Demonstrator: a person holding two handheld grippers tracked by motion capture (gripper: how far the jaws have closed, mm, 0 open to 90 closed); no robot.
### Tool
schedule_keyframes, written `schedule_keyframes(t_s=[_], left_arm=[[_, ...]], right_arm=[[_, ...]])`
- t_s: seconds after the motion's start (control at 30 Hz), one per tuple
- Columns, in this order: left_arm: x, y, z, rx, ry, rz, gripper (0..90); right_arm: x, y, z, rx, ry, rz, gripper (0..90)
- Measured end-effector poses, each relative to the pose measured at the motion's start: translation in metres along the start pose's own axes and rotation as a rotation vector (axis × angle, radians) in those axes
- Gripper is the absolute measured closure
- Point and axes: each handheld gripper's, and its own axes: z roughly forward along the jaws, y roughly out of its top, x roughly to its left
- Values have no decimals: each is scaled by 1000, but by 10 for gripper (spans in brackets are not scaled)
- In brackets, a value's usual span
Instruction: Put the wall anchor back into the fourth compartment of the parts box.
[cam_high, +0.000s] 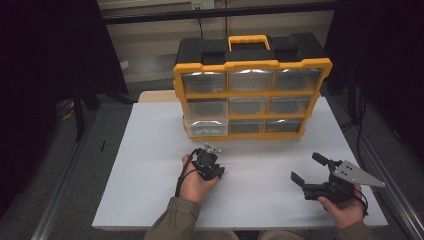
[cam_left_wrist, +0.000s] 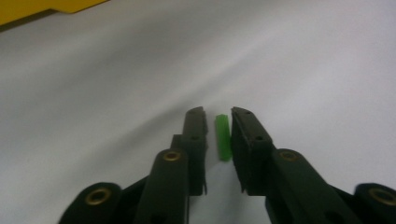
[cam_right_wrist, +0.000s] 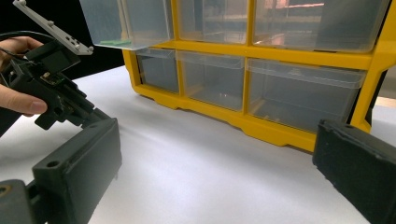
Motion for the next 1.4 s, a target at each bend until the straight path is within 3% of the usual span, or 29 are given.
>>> schedule_keyframes(t_s=[0.07,0.27,0.47,0.73,0.97,1.4], left_arm=[[0,-1,0,-11,-4,-17,788],[1,-2,-1,3,-4,-19,841],[2,1,-2,33,-11,-35,850],[0,8,-11,50,-55,-74,850],[-4,19,-19,73,-127,-73,850],[-15,49,-36,124,-188,-29,851]], right_arm=[[0,0,0,1,0,0,12],[0,0,0,2,1,-3,11],[0,0,0,0,3,-4,12],[0,0,0,2,3,-3,11],[0,0,0,1,4,-5,12],[0,0,0,4,1,-3,11]])
